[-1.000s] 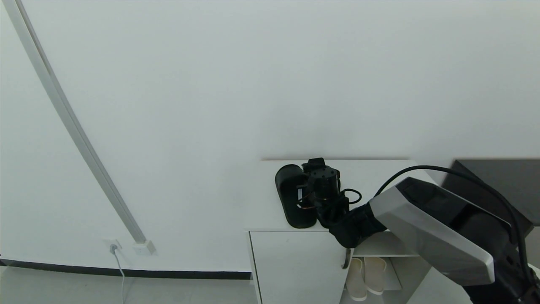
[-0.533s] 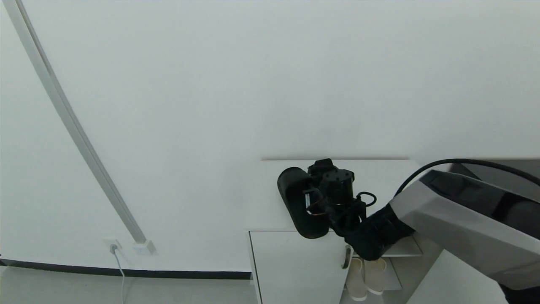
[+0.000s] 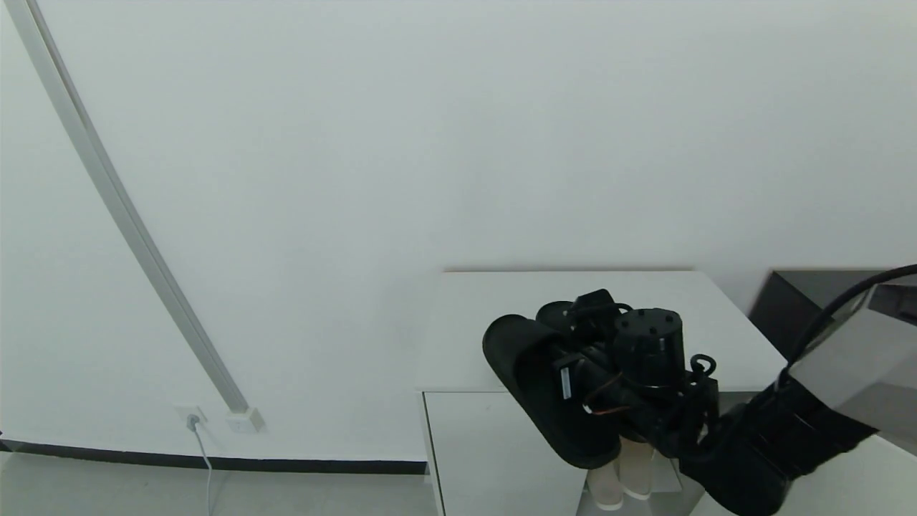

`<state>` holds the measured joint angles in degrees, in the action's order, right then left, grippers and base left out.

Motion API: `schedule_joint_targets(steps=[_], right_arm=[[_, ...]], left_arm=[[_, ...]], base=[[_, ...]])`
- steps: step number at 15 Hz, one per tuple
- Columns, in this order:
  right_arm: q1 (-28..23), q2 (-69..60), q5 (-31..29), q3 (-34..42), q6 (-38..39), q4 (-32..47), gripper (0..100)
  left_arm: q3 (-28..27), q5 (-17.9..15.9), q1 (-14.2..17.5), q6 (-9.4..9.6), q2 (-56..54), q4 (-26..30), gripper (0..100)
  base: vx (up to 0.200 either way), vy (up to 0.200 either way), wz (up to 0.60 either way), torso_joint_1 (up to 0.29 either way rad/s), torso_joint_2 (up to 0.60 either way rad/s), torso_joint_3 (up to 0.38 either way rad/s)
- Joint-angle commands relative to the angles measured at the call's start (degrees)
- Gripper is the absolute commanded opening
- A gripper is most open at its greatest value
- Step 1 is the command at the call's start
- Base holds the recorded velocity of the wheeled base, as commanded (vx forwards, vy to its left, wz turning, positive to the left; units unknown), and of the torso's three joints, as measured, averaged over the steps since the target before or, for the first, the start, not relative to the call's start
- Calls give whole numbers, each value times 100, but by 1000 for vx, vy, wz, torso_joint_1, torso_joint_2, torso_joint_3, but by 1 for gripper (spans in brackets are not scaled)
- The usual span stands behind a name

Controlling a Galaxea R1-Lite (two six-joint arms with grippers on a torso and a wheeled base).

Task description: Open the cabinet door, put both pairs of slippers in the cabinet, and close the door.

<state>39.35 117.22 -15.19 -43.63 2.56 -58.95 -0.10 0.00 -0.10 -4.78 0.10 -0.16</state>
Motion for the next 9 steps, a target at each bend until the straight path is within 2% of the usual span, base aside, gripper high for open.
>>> schedule_joint_targets(steps=[1,9], right_arm=[[117,-745,368,680,78,-28,0],[363,-771,368,830,148,-20,0]], left_arm=[[1,0,1,-6,-1,-2,0],[-8,0,1,-6,-1,-2,0]], base=[[0,0,0,0,0,0],[0,0,0,0,0,0]])
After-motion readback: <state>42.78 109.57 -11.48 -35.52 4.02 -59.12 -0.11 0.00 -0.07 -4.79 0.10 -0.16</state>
